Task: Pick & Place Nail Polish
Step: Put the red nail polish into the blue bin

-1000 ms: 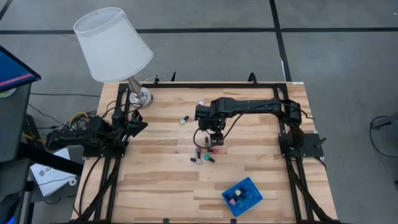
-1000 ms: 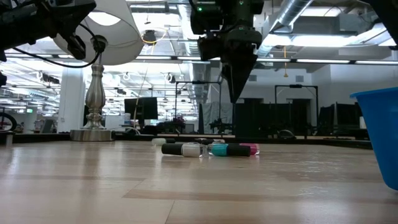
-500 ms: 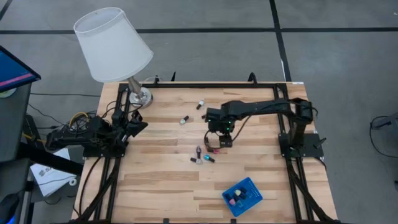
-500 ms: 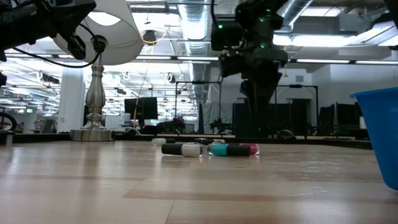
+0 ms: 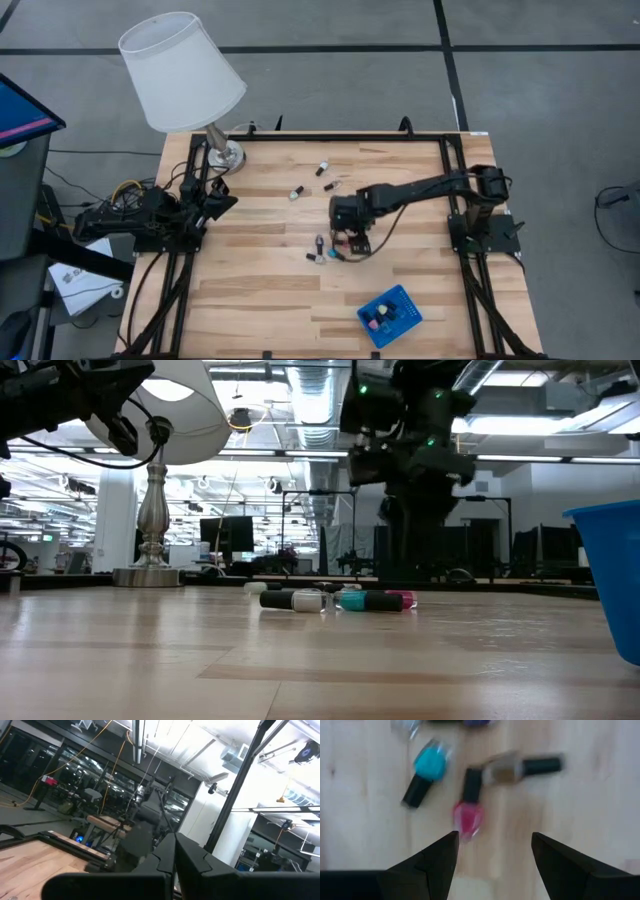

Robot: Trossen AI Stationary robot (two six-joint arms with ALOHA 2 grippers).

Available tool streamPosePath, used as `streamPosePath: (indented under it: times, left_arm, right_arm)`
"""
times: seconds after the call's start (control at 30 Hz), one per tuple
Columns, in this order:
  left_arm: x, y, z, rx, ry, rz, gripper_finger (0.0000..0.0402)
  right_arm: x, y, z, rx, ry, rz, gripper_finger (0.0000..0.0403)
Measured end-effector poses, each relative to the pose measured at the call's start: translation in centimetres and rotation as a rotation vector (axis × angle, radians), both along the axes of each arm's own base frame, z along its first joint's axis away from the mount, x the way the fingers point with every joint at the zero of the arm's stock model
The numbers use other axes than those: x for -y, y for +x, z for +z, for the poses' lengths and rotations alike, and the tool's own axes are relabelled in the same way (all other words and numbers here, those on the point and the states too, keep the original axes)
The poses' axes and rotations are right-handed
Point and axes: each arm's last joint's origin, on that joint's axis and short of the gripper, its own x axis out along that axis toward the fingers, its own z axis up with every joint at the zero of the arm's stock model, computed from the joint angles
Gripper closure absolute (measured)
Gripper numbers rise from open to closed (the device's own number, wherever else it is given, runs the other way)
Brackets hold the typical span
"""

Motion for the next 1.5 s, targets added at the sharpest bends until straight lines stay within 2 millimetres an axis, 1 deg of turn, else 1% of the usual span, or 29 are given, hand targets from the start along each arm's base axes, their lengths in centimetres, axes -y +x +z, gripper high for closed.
streamPosePath:
  times: [0.07,0.17,0.23,0.3,0.37,0.43,0.53,0.6,0.67,0.73,0.83,0.97,1.1,1.37,1.5]
  left_arm:
    - [0.0,0.0,0.0,0.0,0.0,0.0,0.0401]
    - [0.0,0.0,0.0,0.0,0.0,0.0,0.0401]
    - [0.0,0.0,0.0,0.001,0.0,0.0,0.0401]
    - [0.0,0.0,0.0,0.0,0.001,0.0,0.0401]
    - [0.0,0.0,0.0,0.001,0.0,0.0,0.0401]
    - [0.0,0.0,0.0,0.0,0.0,0.0,0.0401]
    - [0.0,0.0,0.0,0.0,0.0,0.0,0.0401]
    - [0.0,0.0,0.0,0.001,0.0,0.0,0.0401]
    - [0.0,0.0,0.0,0.0,0.0,0.0,0.0401]
    - [0.0,0.0,0.0,0.001,0.0,0.0,0.0401]
    - [0.0,0.0,0.0,0.0,0.0,0.0,0.0401]
    - [0.0,0.0,0.0,0.0,0.0,0.0,0.0401]
    - [0.0,0.0,0.0,0.0,0.0,-0.001,0.0401]
    - [0.0,0.0,0.0,0.0,0.0,0.0,0.0401]
    - [0.0,0.0,0.0,0.0,0.0,0.0,0.0401]
  right_arm:
    - [-0.9,0.5,0.2,0.047,0.011,-0.011,0.0161]
    - [-1.9,0.6,-0.1,0.052,0.019,-0.008,0.0161]
    - [-2.4,0.7,-0.2,0.063,0.018,0.001,0.0161]
    - [-2.6,1.2,-0.7,0.076,0.001,0.001,0.0161]
    - [-2.5,0.8,-1.2,0.036,-0.039,-0.008,0.0161]
    - [-2.3,1.5,-1.5,0.072,-0.036,-0.026,0.0161]
    - [-1.8,1.3,-1.8,0.04,-0.038,-0.058,0.0161]
    - [-1.8,1.8,-2.1,0.066,-0.04,-0.06,0.0161]
    - [-1.9,1.6,-2.4,0.043,-0.038,-0.056,0.0161]
    - [-2.1,1.9,-2.9,0.044,-0.03,-0.051,0.0161]
    - [-2.4,1.8,-4.1,0.001,-0.037,-0.046,0.0161]
    - [-2.4,2.0,-4.7,-0.012,-0.046,-0.054,0.0163]
    - [-2.1,2.0,-4.7,-0.013,-0.044,-0.063,0.0183]
    - [-1.7,2.0,-4.7,-0.013,-0.048,-0.077,0.0262]
    - [-1.7,2.0,-4.8,-0.016,-0.05,-0.077,0.0288]
